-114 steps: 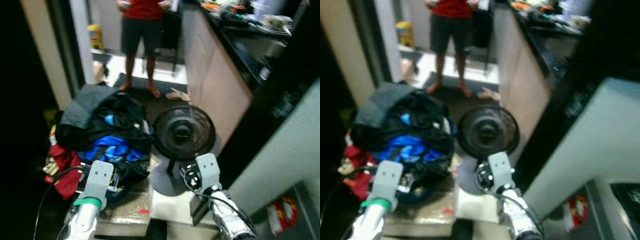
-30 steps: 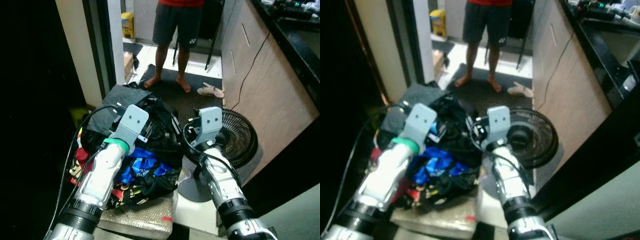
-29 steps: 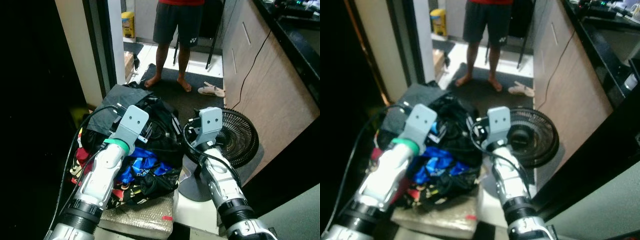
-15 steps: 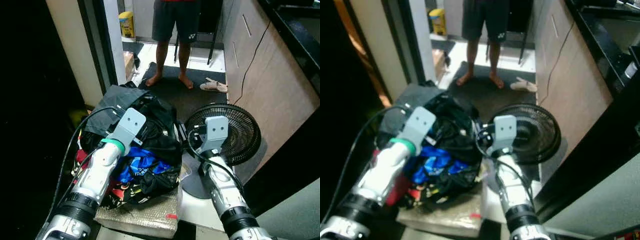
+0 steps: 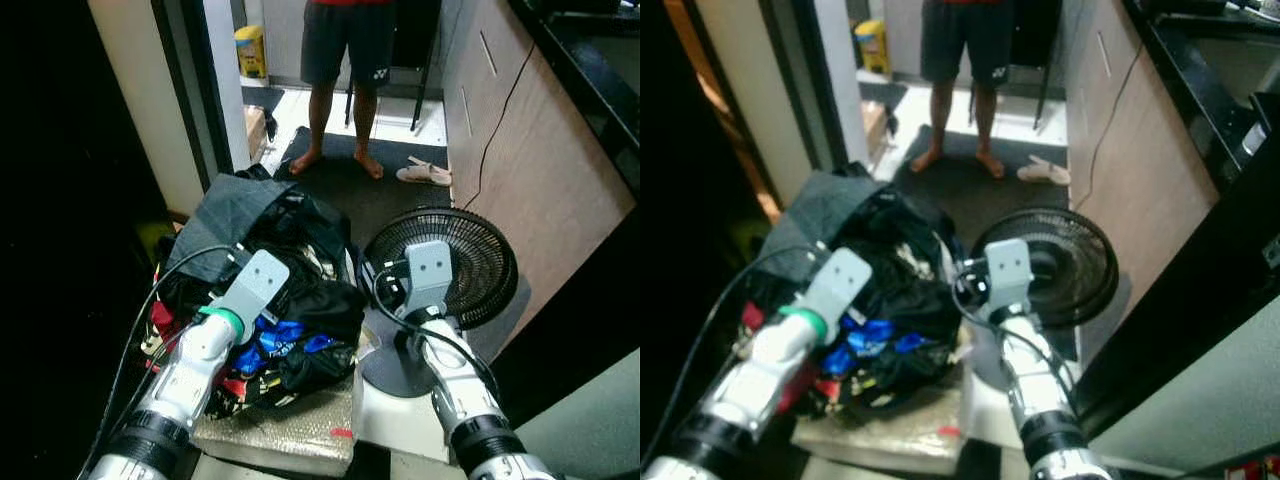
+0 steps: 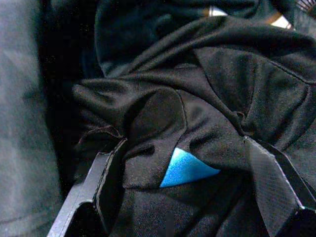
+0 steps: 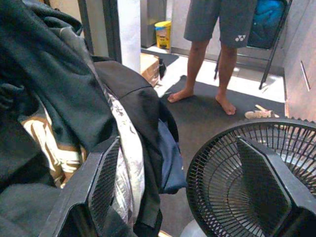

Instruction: Clothes washing

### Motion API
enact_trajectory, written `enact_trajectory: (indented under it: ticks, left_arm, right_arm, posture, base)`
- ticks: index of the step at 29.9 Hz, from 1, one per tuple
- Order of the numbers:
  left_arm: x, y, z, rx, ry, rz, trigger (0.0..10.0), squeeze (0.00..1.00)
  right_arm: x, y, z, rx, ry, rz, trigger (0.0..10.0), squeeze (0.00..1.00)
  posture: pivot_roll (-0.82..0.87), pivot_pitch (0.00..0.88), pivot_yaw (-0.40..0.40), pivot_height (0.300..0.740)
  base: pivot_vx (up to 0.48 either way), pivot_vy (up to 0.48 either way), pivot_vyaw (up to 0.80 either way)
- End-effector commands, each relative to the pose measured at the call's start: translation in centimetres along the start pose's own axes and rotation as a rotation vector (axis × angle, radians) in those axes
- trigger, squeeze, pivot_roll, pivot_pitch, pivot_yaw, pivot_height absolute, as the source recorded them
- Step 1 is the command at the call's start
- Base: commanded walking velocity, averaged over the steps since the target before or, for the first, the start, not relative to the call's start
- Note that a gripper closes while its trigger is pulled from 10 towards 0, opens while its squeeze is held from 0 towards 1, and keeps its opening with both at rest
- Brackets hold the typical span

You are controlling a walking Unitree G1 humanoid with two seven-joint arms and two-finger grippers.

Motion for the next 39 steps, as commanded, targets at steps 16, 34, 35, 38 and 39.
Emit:
enact_trajectory:
  ticks: [16,34,35,38,39]
  left_arm:
    - [-1.0,0.6,-0.6,0.000,0.054,-0.016,0.0,0.00]
    - [1.9,5.3,18.1,-0.635,0.206,0.021,10.0,0.00]
    - [1.9,5.4,18.6,-0.650,0.212,0.020,10.0,0.00]
    - [2.0,5.6,19.4,-0.672,0.212,0.022,10.0,0.00]
    - [2.1,5.8,19.9,-0.685,0.212,0.022,10.0,0.00]
  right_arm:
    - [-0.1,0.1,-0.3,0.008,-0.001,0.003,10.0,0.00]
    - [0.0,-0.6,0.8,-0.025,-0.001,0.014,10.0,0.00]
    - [0.0,-0.6,0.9,-0.026,-0.002,0.016,10.0,0.00]
    - [0.1,-0.7,1.0,-0.029,-0.002,0.018,10.0,0.00]
    - [0.2,-0.7,1.0,-0.030,-0.002,0.019,10.0,0.00]
  posture:
    - [0.06,0.151,0.042,0.740]
    - [0.08,0.118,0.026,0.740]
    - [0.08,0.118,0.026,0.740]
    - [0.08,0.118,0.026,0.740]
    - [0.08,0.118,0.026,0.740]
  base:
    - [0.000,0.000,0.00]
    - [0.000,0.000,0.00]
    - [0.000,0.000,0.00]
    - [0.000,0.000,0.00]
    - [0.000,0.000,0.00]
Point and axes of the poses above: a point about 5 cm out from each wrist's last joint towards the gripper, its own y axis pointing back from the gripper into the wrist, its own z axis along the axis of the wrist's last joint, x = y × z, the point moved 6 cm from there along -y, pointing out of the wrist towards the gripper, and after that the axes turned 3 degrees about -y, right-handed, at the moved point
